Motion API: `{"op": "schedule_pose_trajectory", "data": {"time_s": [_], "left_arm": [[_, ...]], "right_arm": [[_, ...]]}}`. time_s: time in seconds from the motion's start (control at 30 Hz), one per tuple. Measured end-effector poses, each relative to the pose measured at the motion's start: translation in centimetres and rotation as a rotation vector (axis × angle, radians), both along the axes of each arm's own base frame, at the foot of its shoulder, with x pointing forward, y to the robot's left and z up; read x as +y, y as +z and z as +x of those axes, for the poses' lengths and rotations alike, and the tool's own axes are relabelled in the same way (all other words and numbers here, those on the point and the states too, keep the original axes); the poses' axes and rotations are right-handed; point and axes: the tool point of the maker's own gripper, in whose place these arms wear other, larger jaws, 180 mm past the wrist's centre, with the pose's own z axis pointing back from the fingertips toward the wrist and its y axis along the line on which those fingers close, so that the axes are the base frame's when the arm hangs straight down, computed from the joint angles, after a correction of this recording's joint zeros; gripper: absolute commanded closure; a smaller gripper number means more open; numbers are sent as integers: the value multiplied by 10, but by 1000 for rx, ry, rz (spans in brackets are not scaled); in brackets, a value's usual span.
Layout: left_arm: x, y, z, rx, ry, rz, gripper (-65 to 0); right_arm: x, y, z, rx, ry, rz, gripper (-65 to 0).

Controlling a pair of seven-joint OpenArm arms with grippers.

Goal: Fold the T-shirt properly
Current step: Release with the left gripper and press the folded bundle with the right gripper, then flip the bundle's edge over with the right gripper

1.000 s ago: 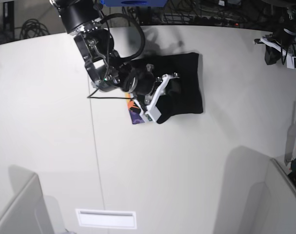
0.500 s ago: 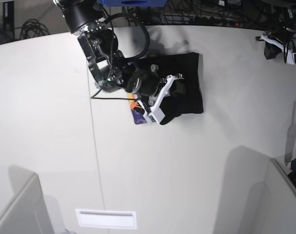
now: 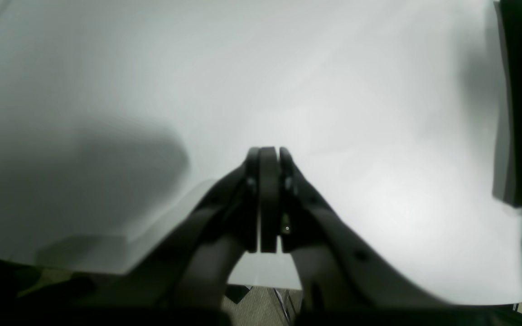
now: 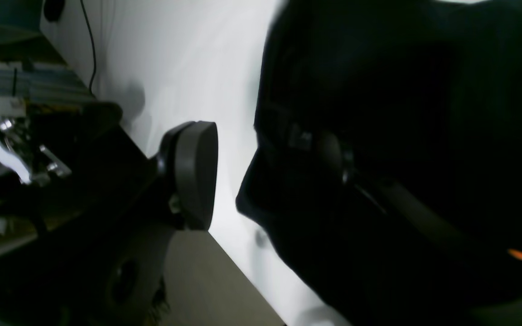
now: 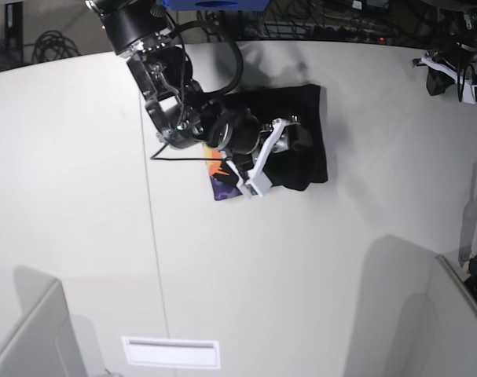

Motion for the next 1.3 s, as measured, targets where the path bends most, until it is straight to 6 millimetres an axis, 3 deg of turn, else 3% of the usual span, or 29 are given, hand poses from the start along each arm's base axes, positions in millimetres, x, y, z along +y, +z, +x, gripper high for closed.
{"op": "schedule_pose_trajectory", "data": {"time_s": [0.17, 0.23, 0.33, 0.43, 0.57, 0.67, 0.77, 0.93, 1.03, 1.2, 1.3], "left_arm": [[2, 1, 0, 1, -3, 7, 0], [7, 5, 3, -3, -12, 20, 0], [14, 2, 2, 1, 5, 20, 0], [31, 0, -11, 17, 65, 24, 0], [48, 4, -22, 27, 113, 49, 0], [51, 7, -20, 12, 122, 53, 0], [52, 7, -21, 14, 122, 55, 0], [51, 8, -20, 13, 118, 55, 0], [51, 7, -21, 14, 118, 54, 0], [51, 7, -21, 14, 119, 54, 0], [51, 7, -21, 13, 119, 54, 0]], "right_arm": [[23, 12, -13, -28, 134, -13, -290], [19, 19, -10, -49, 138, -19, -242], [8, 46, -5, -129, 119, 15, -144], [-17, 65, 14, -181, 16, 47, 0], [-69, 40, 53, -141, -145, -39, 0], [-91, 12, 65, -81, -170, -106, 0], [-98, -14, 64, -24, -190, -138, 0], [-93, -40, 52, -42, -136, -249, 0], [-73, -43, 38, -38, -75, -247, 0], [-61, -48, 26, -44, -18, -265, 0], [-40, -44, 16, -41, 24, -238, 0]]}}
